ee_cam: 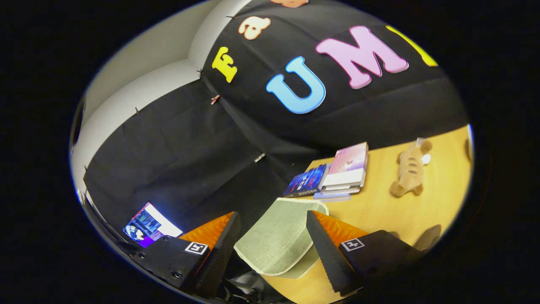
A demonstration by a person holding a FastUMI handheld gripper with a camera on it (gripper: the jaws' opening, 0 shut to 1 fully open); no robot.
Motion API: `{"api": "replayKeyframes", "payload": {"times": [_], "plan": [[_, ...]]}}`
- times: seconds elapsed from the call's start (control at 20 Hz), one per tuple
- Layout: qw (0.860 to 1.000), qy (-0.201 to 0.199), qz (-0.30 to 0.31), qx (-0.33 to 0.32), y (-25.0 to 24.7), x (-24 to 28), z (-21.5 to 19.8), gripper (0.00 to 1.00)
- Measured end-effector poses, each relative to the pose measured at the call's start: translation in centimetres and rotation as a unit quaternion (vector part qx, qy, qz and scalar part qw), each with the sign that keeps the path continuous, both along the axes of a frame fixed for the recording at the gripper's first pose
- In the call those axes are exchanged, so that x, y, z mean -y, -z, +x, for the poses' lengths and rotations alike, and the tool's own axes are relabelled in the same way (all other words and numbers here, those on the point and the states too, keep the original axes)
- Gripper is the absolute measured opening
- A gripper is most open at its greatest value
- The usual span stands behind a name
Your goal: Open the storage box then place both shoes into the box .Put the left shoe in first, then the right shoe, with the right side of both shoes facing outward in a uniform manner.
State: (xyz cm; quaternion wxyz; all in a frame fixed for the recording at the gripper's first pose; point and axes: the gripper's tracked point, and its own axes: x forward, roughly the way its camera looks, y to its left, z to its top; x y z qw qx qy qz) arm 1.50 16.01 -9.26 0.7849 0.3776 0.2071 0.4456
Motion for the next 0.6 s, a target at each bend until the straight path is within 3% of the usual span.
{"api": "replayKeyframes", "payload": {"times": [0.25,0.6], "plan": [[0.987,-0.079,0.091,-0.104,4.4,-2.8,1.2,0.97],[0.965,-0.148,0.097,-0.192,11.8,-6.5,0.5,0.97]]}}
